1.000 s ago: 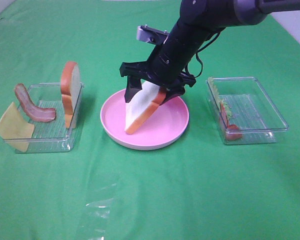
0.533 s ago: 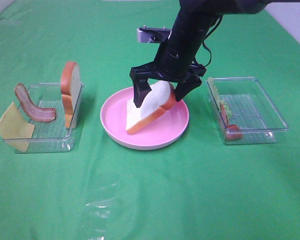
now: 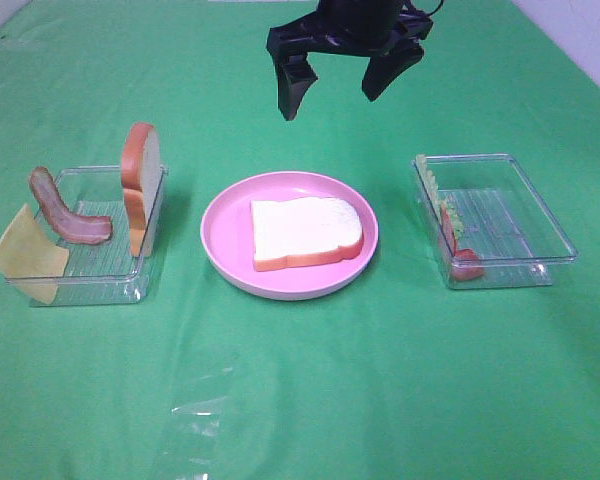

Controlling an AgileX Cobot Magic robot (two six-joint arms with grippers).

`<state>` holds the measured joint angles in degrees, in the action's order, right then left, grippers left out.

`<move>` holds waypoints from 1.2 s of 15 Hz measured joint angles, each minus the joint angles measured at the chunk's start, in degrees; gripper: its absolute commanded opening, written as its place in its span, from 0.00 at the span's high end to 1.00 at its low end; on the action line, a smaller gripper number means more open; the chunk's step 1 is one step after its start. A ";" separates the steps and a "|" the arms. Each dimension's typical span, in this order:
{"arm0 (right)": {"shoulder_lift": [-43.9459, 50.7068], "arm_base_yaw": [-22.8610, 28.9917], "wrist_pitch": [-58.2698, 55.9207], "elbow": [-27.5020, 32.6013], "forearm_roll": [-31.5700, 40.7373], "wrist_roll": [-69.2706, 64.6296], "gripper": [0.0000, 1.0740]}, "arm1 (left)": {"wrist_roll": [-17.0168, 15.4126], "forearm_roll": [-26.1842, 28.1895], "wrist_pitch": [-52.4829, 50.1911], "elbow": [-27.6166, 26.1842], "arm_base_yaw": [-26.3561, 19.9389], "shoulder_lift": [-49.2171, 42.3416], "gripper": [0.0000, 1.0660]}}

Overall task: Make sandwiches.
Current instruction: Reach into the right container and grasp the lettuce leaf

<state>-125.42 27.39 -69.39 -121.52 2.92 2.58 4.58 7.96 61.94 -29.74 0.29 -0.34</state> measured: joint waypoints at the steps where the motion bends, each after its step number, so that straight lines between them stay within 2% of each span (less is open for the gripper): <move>1: 0.34 0.00 0.00 0.00 -1.03 0.00 0.08 | 0.00 0.00 0.00 0.00 0.00 0.00 0.13; 5: 2.06 0.00 -0.11 -0.17 -8.37 -1.15 0.08 | 0.00 0.00 0.00 0.00 0.00 0.00 0.13; 8: 2.06 -0.29 -0.11 2.81 -11.29 -2.23 0.08 | 0.00 0.00 0.00 0.00 0.00 0.00 0.13; 10: 2.06 -1.72 -0.23 4.93 -11.06 -2.58 0.08 | 0.00 0.00 0.00 0.00 0.00 0.00 0.13; 11: 2.06 -3.67 -0.34 6.47 -10.26 -3.09 0.08 | 0.00 0.00 0.00 0.00 0.00 0.00 0.13; 12: 2.06 -8.31 -0.40 9.17 -7.45 -3.15 0.08 | 0.00 0.00 0.00 0.00 0.00 0.00 0.13; 14: 2.06 -11.63 -0.40 10.20 -5.27 -3.21 0.08 | 0.00 0.00 0.00 0.00 0.00 0.00 0.13; 18: 2.06 -12.03 -0.46 10.20 -2.92 -3.21 0.08 | 0.00 0.00 0.00 0.00 0.00 0.00 0.13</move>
<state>-123.36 15.36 -69.84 -111.33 0.00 -0.63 4.58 7.96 61.94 -29.74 0.29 -0.34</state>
